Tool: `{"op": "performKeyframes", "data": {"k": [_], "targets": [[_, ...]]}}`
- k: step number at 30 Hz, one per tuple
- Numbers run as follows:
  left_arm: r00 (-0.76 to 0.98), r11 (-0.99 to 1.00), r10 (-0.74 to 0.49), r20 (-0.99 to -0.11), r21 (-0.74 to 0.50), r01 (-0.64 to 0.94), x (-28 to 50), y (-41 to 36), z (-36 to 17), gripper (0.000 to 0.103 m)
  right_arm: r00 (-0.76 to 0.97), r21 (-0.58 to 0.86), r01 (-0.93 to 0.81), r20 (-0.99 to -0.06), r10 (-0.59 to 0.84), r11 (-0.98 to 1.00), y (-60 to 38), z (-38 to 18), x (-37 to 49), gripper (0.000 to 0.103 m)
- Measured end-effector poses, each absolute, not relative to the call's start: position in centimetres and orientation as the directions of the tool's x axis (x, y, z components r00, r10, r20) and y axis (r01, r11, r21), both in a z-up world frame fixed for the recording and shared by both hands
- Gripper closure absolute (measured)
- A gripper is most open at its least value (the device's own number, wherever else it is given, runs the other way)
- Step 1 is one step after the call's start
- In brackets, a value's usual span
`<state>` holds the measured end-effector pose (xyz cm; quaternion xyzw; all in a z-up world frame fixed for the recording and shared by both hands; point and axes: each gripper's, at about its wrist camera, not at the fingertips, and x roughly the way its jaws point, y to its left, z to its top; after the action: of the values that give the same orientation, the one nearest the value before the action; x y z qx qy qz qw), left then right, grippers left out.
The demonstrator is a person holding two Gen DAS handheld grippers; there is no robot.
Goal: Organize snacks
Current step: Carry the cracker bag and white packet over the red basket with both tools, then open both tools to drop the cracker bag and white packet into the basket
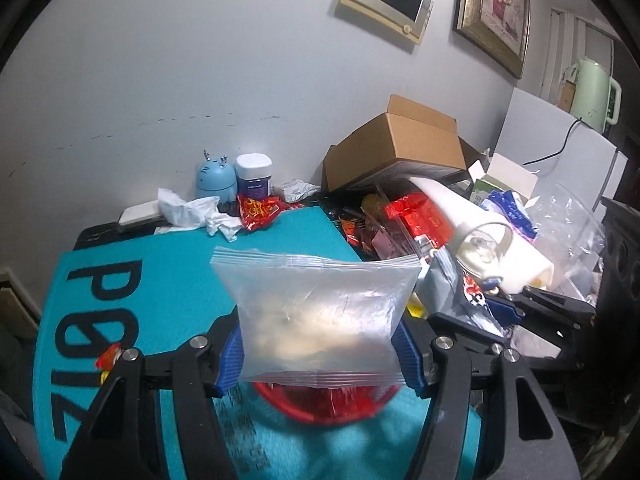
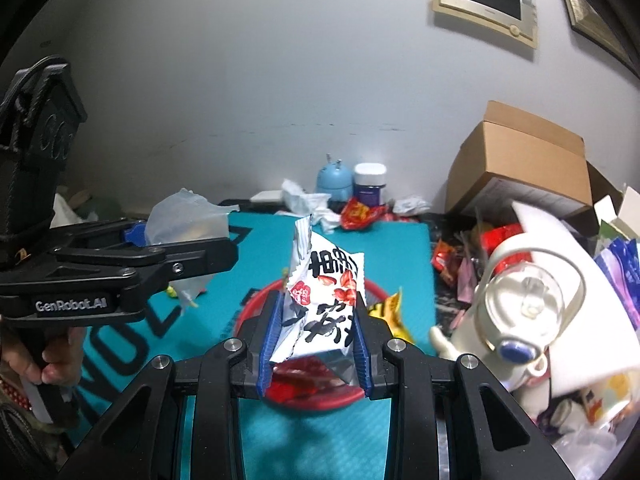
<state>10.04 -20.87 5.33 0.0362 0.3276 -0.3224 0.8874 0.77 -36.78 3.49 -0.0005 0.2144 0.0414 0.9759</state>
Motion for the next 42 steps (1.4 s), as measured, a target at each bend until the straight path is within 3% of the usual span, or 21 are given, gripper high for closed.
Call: {"op": "performKeyframes", "data": {"k": [12,17,35,37,38,42], "targets": [[0.502,0.751,-0.551,-0.667,-0.133,0.647,15.2,-25.8,2.8,0.041,0.893,0.065,0.002,-0.450,0.028,0.998,-38.8,2.3,3.3,0.071],[0.440,0.741,-0.548,-0.712,-0.167,0.651,16.9,-26.6,1.0,0.035,0.880,0.080,0.001,-0.473,0.037,0.997,-39.2,1.4,4.4,0.071],[0.477,0.790,-0.503,-0.720,-0.160,0.592,16.9,-23.2,0.0,0.032,0.844,0.068,-0.049,-0.531,0.078,0.996,-37.9,-0.3,6.8,0.071],[0.484,0.798,-0.493,-0.723,-0.153,0.584,16.9,-22.8,-0.1,0.032,0.836,0.063,-0.049,-0.543,0.076,0.997,-37.7,-0.6,7.2,0.065],[0.487,0.800,-0.489,-0.723,-0.151,0.580,16.8,-22.6,-0.1,0.032,0.834,0.063,-0.047,-0.547,0.074,0.997,-37.7,-0.7,7.2,0.057],[0.491,0.807,-0.481,-0.727,-0.148,0.572,16.5,-22.1,-0.3,0.032,0.823,0.066,-0.036,-0.564,0.067,0.997,-37.8,-1.1,7.3,0.055]]}}
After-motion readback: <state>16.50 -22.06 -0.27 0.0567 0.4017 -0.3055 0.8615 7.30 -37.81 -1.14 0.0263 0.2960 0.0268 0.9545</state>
